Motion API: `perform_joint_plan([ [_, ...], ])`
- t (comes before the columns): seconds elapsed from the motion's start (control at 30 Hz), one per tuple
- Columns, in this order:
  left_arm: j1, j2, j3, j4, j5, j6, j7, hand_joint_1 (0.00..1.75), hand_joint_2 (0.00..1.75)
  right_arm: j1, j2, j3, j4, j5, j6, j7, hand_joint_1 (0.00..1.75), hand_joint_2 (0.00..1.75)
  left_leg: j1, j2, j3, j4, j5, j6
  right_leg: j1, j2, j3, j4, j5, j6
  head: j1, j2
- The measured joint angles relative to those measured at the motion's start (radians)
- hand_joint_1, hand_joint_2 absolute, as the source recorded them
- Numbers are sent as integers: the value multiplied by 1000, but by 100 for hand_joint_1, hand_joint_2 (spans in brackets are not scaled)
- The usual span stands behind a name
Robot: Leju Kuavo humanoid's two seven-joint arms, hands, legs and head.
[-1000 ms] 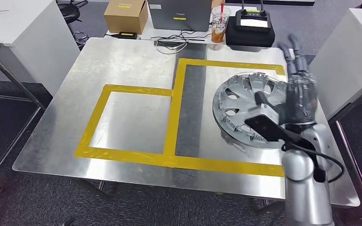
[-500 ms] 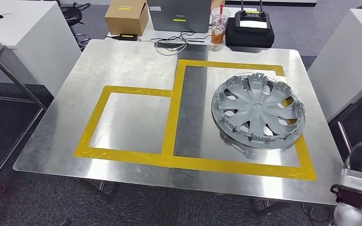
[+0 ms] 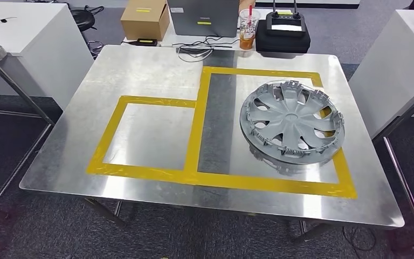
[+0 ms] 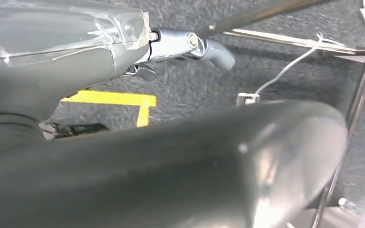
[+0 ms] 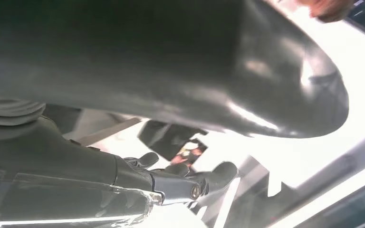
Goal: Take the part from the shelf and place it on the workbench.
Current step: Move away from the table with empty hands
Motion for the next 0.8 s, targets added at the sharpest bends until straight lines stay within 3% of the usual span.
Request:
perform_joint_plan([
  [0.07, 0, 0, 1, -1, 2, 3, 1, 0, 0, -1, 24, -42, 2, 4, 35, 2, 0, 0, 3, 2, -6, -16, 21, 10, 0, 0, -3, 1, 1, 7, 1, 0],
  [0.1, 0, -1, 1, -1, 5, 5, 2, 0, 0, -3, 37, -67, 4, 7, 56, 4, 0, 0, 6, 3, -12, -24, 35, 15, 1, 1, -11, 16, -17, 6, 2, 0],
  [0.13, -1, -2, 1, -1, 9, 7, 4, 0, 0, -6, 50, -94, 8, 12, 78, 5, 0, 0, 8, 5, -20, -32, 48, 19, 1, 1, -24, 51, -49, 2, 4, 0],
  [0.2, 0, -4, 1, -1, 18, 9, 10, 0, 0, -10, 75, -147, 21, 25, 111, 4, 0, 0, 6, 6, -45, -33, 68, 23, 0, 2, -62, 174, -138, -5, 6, 0],
  [0.23, 0, -6, 1, -1, 23, 9, 14, 0, 0, -12, 85, -172, 30, 32, 124, 2, 0, 0, 5, 6, -57, -33, 78, 23, 0, 2, -74, 234, -168, -3, 6, 0],
  [0.27, 1, -7, 1, -1, 28, 10, 18, 0, 0, -13, 95, -195, 41, 42, 135, 0, 0, 0, 5, 6, -69, -31, 88, 22, -1, 2, -73, 270, -179, 4, 7, 0],
  [0.3, 2, -7, 1, -1, 33, 10, 22, 0, 0, -13, 102, -216, 52, 54, 146, -3, 0, 0, 5, 7, -81, -29, 97, 21, -3, 2, -54, 268, -169, 15, 7, 0],
  [0.33, 3, -8, 1, -1, 37, 10, 25, 0, 0, -14, 108, -233, 63, 68, 158, -6, 0, 0, 5, 7, -93, -25, 105, 18, -5, 2, -17, 229, -149, 27, 7, 0],
  [0.37, 4, -9, 1, -1, 41, 9, 28, 0, 0, -15, 113, -248, 76, 85, 174, -8, 0, 0, 6, 7, -106, -18, 112, 14, -7, 1, 36, 158, -129, 35, 7, 0],
  [0.4, 6, -10, 1, 0, 46, 10, 32, 0, 0, -16, 117, -261, 90, 105, 195, -9, 0, 0, 5, 7, -117, -10, 116, 10, -6, 2, 88, 81, -122, 36, 7, 0],
  [0.47, 9, -10, 1, 0, 55, 12, 40, 0, 0, -16, 126, -289, 134, 171, 254, -23, 0, 0, 4, 6, -130, 4, 124, -2, -2, 4, 144, -14, -125, 22, 6, 0],
  [0.57, 15, -10, 2, 3, 62, 17, 46, 0, 0, -21, 138, -337, 212, 253, 304, -62, 0, 0, 7, 3, -138, 11, 135, -19, 1, 3, 130, -21, -117, -6, 6, 0],
  [0.63, 19, -10, 5, 4, 63, 19, 49, 0, 0, -24, 145, -361, 256, 298, 331, -61, 0, 0, 12, 2, -153, 50, 81, -30, -3, 0, 111, -21, -98, -24, 4, 0],
  [0.7, 20, -11, 7, 9, 60, 21, 53, 0, 0, -26, 149, -386, 314, 375, 369, -48, 0, 0, 16, 2, -178, 159, -25, -41, -2, -1, 89, -20, -78, -32, 2, 0],
  [0.73, 20, -11, 8, 12, 55, 23, 54, 0, 0, -27, 151, -402, 350, 418, 381, -48, 0, 0, 18, 2, -188, 222, -64, -45, -1, -2, 77, -19, -69, -32, 2, 0],
  [0.77, 19, -11, 8, 17, 48, 25, 54, 0, 0, -28, 154, -419, 390, 461, 389, -48, 0, 0, 19, 2, -189, 269, -82, -46, 1, -2, 65, -18, -59, -31, 2, 0],
  [0.8, 19, -11, 8, 22, 41, 28, 54, 0, 0, -31, 157, -437, 429, 502, 397, -49, 0, 0, 19, 2, -175, 285, -76, -45, 2, -3, 54, -17, -50, -30, 2, 0],
])
